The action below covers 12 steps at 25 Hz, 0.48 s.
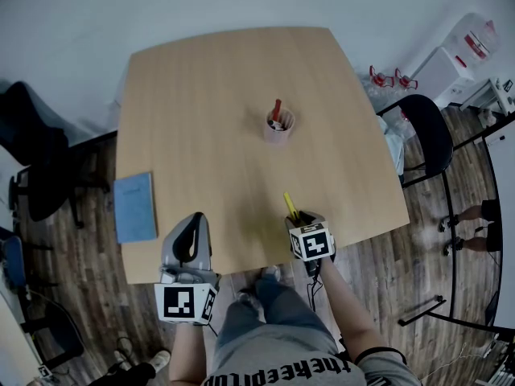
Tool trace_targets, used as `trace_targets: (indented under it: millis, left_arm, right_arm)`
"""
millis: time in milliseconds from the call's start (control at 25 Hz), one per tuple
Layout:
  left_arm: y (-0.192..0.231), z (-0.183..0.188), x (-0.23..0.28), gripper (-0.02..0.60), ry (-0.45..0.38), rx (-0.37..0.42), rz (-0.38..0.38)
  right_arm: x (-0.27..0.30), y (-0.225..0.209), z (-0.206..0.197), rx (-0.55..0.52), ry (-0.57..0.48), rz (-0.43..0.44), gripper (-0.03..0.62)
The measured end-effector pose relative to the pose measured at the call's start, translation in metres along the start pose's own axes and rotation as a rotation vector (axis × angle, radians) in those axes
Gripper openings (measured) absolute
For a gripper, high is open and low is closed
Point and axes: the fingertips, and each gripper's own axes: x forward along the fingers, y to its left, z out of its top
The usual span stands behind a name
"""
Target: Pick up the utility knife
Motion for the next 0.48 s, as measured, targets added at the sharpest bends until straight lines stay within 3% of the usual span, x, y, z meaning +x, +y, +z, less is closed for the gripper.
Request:
trace_targets:
  millis: [480]
  left_arm:
    - [0.0004,0.0016,-0.0052,0.020,-0.004,0.002,0.009]
  right_arm:
    - [-0.0010,-0.0008,-0.0013,-0.012,0.013,-0.018,0.114]
